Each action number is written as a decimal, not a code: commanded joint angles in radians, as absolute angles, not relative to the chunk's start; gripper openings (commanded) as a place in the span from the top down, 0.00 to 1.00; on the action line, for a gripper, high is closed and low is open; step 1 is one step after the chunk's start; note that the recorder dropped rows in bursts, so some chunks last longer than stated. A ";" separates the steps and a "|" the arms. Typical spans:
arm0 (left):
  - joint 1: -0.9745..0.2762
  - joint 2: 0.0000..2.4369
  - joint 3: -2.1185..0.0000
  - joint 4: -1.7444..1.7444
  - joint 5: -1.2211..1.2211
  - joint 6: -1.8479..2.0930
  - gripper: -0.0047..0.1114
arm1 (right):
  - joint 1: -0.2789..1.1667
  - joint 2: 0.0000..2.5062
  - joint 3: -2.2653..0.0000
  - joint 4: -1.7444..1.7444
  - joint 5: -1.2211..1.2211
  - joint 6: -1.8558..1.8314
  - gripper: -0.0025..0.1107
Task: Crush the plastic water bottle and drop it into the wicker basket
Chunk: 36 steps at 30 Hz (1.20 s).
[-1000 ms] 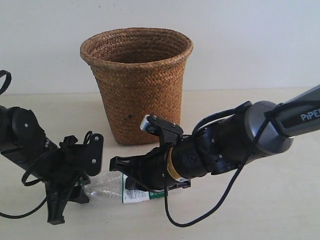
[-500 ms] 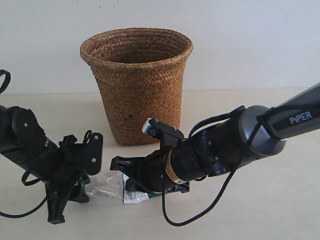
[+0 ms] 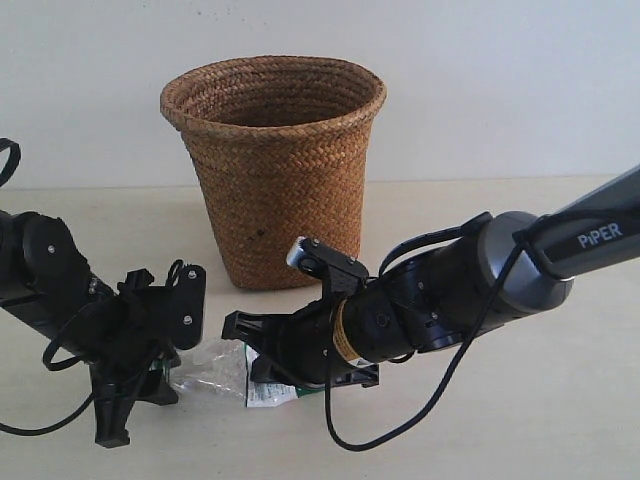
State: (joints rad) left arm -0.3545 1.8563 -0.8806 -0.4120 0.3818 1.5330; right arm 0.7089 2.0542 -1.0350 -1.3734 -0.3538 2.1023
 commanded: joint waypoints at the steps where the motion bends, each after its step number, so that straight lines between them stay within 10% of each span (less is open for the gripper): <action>1: -0.361 1.845 -0.883 -0.432 0.401 1.538 0.92 | 0.719 2.116 -1.011 -1.412 -0.358 2.095 0.98; 20: -0.361 1.845 -0.883 -0.432 0.397 1.538 0.92 | 0.723 2.060 -1.009 -1.410 -0.315 2.095 0.98; 36: -0.361 1.845 -0.883 -0.430 0.392 1.538 0.92 | 0.834 1.225 -0.685 -1.540 0.358 1.934 0.98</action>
